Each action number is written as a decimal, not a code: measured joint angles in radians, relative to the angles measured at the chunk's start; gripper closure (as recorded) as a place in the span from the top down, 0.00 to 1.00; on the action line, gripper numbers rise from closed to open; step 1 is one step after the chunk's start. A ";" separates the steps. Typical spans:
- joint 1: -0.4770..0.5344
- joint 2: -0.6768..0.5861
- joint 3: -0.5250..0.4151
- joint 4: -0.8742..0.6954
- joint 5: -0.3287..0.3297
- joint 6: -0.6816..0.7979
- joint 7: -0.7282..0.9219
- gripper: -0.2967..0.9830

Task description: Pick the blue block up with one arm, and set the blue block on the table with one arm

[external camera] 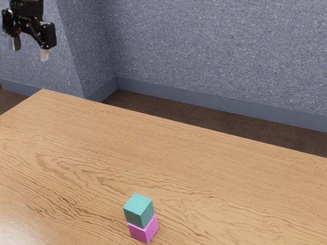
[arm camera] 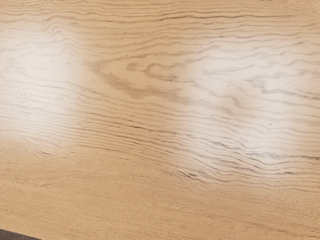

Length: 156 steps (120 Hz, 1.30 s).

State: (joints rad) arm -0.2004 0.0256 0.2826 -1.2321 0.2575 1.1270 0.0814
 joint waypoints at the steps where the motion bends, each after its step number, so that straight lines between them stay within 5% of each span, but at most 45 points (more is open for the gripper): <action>1: -0.001 0.008 -0.001 -0.004 -0.006 0.007 -0.001 0.77; 22: -0.179 0.123 -0.010 -0.057 -0.093 0.131 -0.014 0.77; 56: -0.188 0.180 0.000 -0.218 -0.190 0.349 -0.050 0.77; 123: -0.359 -0.063 0.050 -0.784 -0.382 0.734 -0.177 0.77; 156: -0.352 -0.149 0.009 -0.958 -0.363 0.787 -0.240 0.77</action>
State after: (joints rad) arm -0.5529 -0.1232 0.2919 -2.1899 -0.1051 1.9141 -0.1586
